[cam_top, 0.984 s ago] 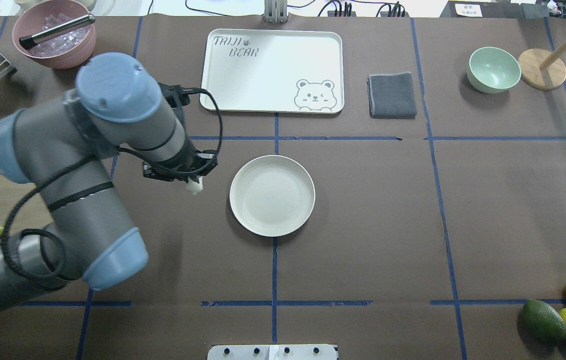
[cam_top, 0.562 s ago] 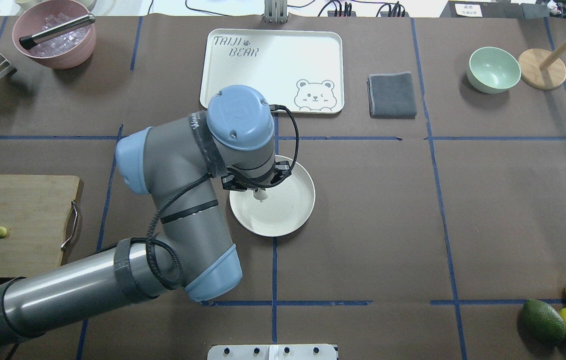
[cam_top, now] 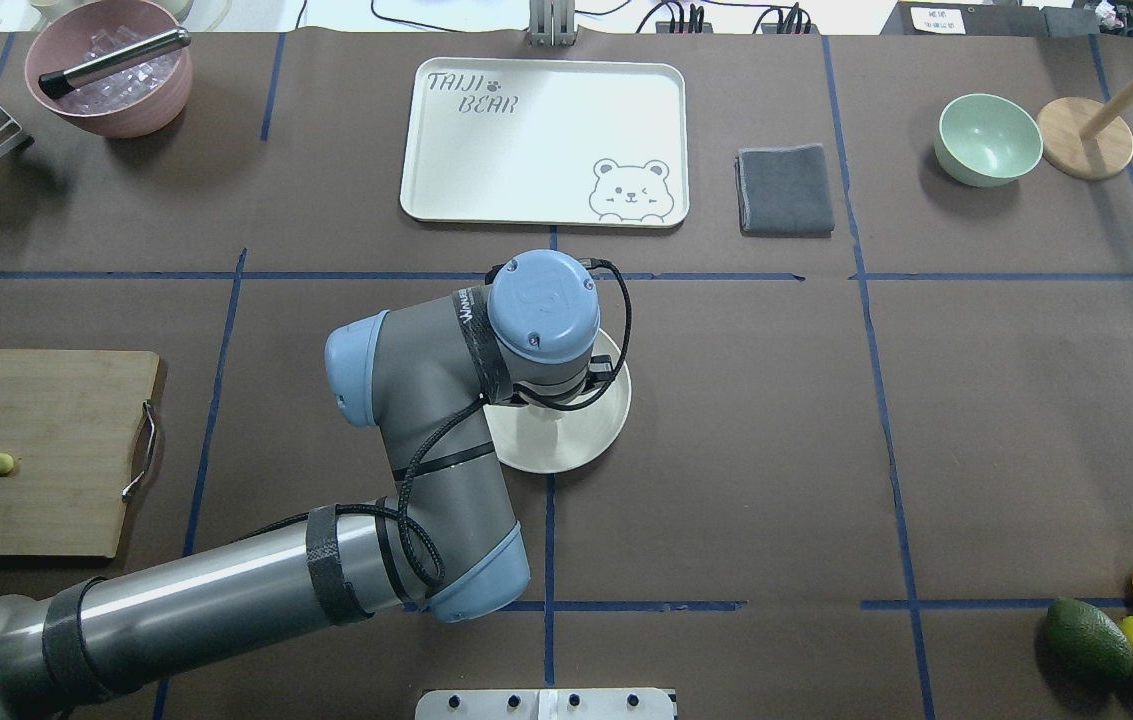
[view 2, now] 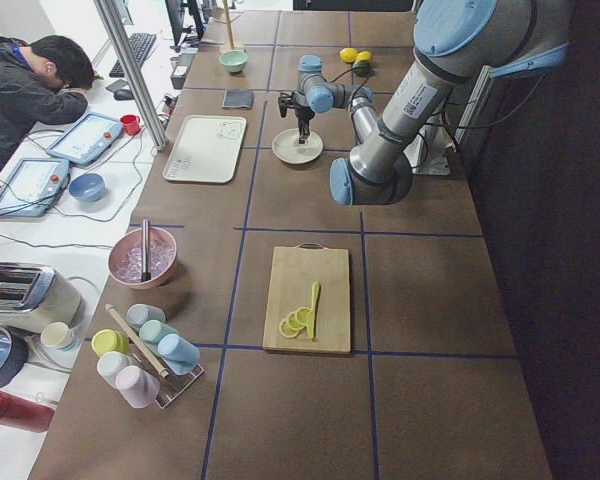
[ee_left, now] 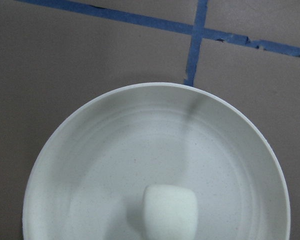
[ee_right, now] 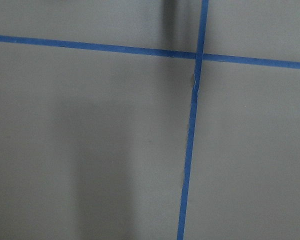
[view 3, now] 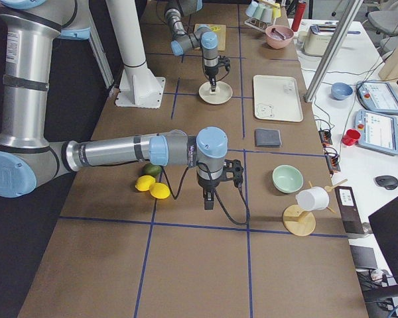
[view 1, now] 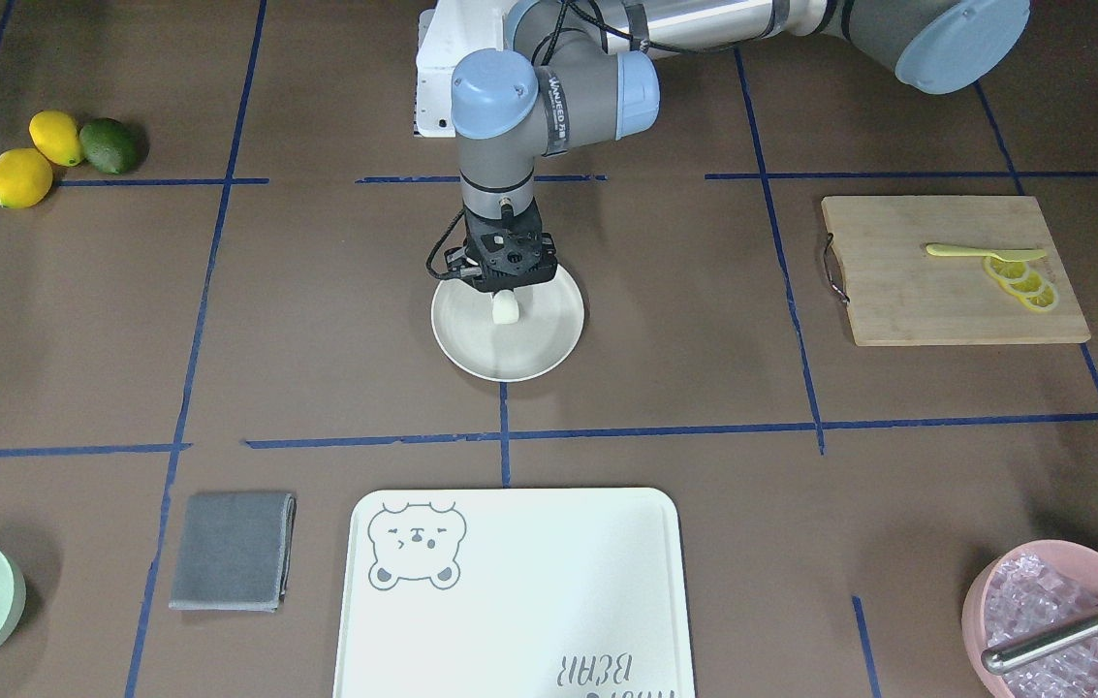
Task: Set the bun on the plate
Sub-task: 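Lift the bun with the left gripper and carry it over the white plate, then lower the bun onto the plate and open the left gripper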
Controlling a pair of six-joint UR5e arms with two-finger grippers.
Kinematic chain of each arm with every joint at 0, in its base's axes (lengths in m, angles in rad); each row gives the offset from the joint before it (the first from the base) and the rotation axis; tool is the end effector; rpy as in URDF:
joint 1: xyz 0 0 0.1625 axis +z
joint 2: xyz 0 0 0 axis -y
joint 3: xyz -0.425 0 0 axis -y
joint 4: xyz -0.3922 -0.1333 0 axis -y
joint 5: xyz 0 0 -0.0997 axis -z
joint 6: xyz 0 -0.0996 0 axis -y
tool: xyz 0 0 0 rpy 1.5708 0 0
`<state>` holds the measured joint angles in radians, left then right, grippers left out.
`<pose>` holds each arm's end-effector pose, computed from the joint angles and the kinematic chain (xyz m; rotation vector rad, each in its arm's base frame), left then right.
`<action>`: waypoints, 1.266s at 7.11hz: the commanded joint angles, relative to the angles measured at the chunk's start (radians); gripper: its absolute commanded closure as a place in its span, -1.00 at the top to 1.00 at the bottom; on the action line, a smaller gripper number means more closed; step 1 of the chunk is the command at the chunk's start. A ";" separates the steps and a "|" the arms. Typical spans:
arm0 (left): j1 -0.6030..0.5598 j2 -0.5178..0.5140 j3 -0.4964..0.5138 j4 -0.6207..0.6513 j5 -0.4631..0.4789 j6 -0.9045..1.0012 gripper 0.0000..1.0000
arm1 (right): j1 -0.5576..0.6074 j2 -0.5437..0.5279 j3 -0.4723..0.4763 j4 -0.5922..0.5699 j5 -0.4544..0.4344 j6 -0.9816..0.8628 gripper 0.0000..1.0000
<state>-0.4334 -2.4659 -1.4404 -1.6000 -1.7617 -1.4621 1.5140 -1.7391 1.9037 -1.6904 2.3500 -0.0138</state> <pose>0.6365 -0.4206 0.1542 0.0378 0.8127 -0.2309 0.0395 -0.4214 0.5835 0.0260 -0.7800 -0.0845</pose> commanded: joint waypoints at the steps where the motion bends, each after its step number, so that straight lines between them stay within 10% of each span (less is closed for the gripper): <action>1: 0.002 0.004 0.009 -0.014 0.002 0.000 0.04 | 0.000 0.001 -0.002 0.000 0.000 0.000 1.00; 5: 0.002 0.005 0.009 -0.014 0.004 0.008 0.91 | 0.000 0.009 -0.008 0.000 0.000 0.000 1.00; 9: -0.118 0.080 -0.169 0.126 -0.072 0.200 1.00 | 0.000 0.010 -0.034 0.002 0.006 -0.006 1.00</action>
<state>-0.4928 -2.4337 -1.5226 -1.5597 -1.7811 -1.3618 1.5140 -1.7300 1.8828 -1.6895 2.3522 -0.0173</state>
